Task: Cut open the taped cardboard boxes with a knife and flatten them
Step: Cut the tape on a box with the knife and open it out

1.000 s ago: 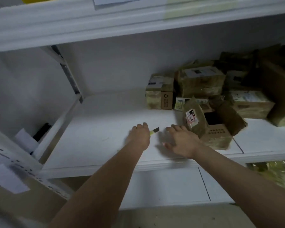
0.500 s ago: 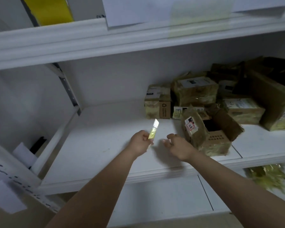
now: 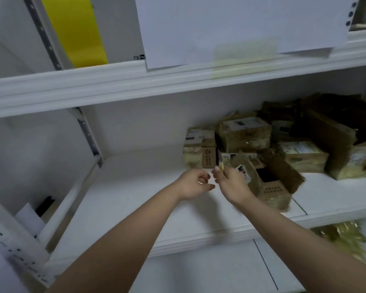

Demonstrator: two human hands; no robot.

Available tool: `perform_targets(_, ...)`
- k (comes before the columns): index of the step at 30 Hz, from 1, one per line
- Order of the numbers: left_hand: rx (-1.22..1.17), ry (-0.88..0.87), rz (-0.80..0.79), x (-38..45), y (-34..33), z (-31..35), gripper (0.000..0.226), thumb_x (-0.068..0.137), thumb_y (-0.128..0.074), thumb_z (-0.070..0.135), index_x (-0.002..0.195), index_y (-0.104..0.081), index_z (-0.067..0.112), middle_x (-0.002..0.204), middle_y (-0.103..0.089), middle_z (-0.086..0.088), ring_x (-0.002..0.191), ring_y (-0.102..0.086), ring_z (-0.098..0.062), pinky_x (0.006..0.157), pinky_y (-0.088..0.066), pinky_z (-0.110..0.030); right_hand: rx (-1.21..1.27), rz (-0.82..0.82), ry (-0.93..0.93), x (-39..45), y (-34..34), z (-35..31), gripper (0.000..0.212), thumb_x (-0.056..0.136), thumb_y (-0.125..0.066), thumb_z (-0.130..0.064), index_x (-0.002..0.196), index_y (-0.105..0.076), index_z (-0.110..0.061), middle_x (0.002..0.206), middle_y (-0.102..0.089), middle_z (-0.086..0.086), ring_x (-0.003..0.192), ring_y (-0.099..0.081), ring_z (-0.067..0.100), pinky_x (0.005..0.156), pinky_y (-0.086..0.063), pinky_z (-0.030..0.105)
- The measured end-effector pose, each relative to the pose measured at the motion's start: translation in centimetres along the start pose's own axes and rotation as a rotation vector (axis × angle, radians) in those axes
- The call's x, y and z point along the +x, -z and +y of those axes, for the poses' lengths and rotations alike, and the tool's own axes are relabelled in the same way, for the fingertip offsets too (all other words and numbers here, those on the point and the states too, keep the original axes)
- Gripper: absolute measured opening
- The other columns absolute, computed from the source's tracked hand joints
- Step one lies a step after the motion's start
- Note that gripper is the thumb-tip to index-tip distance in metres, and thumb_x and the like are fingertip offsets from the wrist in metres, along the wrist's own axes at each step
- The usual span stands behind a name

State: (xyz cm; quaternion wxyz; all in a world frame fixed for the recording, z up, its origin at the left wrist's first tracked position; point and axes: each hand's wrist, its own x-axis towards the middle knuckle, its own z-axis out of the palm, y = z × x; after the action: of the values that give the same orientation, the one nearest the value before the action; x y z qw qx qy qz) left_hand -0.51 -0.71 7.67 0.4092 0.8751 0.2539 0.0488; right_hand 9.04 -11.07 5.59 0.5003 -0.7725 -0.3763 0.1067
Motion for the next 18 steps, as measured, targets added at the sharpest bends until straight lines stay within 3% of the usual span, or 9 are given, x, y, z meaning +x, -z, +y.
perform_targets(2, 0.074, -0.058, 0.064, 0.3, -0.4, 0.2, 0.053, 0.088, -0.069, 0.027, 0.136, -0.047, 0.014, 0.129, -0.052, -0.004, 0.109, -0.055, -0.018, 0.082, -0.04, -0.021, 0.005, 0.07, 0.053, -0.3, 1.1, -0.3, 0.038, 0.101, -0.038, -0.026, 0.096, -0.063, 0.002, 0.087, -0.068, 0.016, 0.08, -0.065, 0.029, 0.079, -0.051, 0.048)
perform_targets(5, 0.14, -0.172, 0.084, 1.1, -1.3, 1.6, 0.064, 0.086, -0.071, 0.031, 0.14, -0.041, 0.015, 0.134, -0.045, 0.002, 0.12, -0.049, -0.019, 0.089, -0.038, -0.022, -0.039, 0.197, 0.162, 0.0, 3.9, -0.9, 0.032, 0.101, -0.038, -0.025, 0.09, -0.061, -0.005, 0.075, -0.065, 0.009, 0.068, -0.062, 0.023, 0.068, -0.051, 0.043)
perform_targets(10, 0.225, -0.27, 0.124, 2.9, -4.3, 5.3, 0.085, 0.079, -0.071, 0.05, 0.147, -0.031, 0.018, 0.143, -0.036, -0.007, 0.131, -0.041, -0.022, 0.11, -0.036, -0.034, -0.134, 0.315, 0.133, 1.1, 9.3, 1.2, 0.03, 0.1, -0.039, -0.028, 0.098, -0.063, -0.01, 0.084, -0.066, 0.007, 0.079, -0.061, 0.025, 0.072, -0.05, 0.04)
perform_targets(15, 0.187, -0.091, 0.178, 5.3, -8.9, 8.7, 0.103, 0.074, -0.066, 0.064, 0.152, -0.016, 0.018, 0.151, -0.03, -0.006, 0.138, -0.032, -0.023, 0.112, -0.034, -0.036, -0.304, 0.341, 0.03, 1.3, 14.3, 5.2, 0.027, 0.099, -0.038, -0.03, 0.093, -0.06, -0.015, 0.076, -0.061, 0.003, 0.075, -0.058, 0.026, 0.06, -0.042, 0.034)
perform_targets(18, 0.219, 0.064, 0.151, 6.0, -11.8, 9.3, 0.094, 0.085, -0.065, 0.037, 0.153, -0.003, 0.017, 0.152, -0.026, -0.013, 0.135, -0.037, -0.028, 0.107, -0.041, -0.037, -0.341, 0.314, -0.023, 1.3, 16.4, 7.4, 0.029, 0.1, -0.037, -0.032, 0.092, -0.059, -0.016, 0.074, -0.06, 0.002, 0.07, -0.056, 0.024, 0.053, -0.032, 0.031)
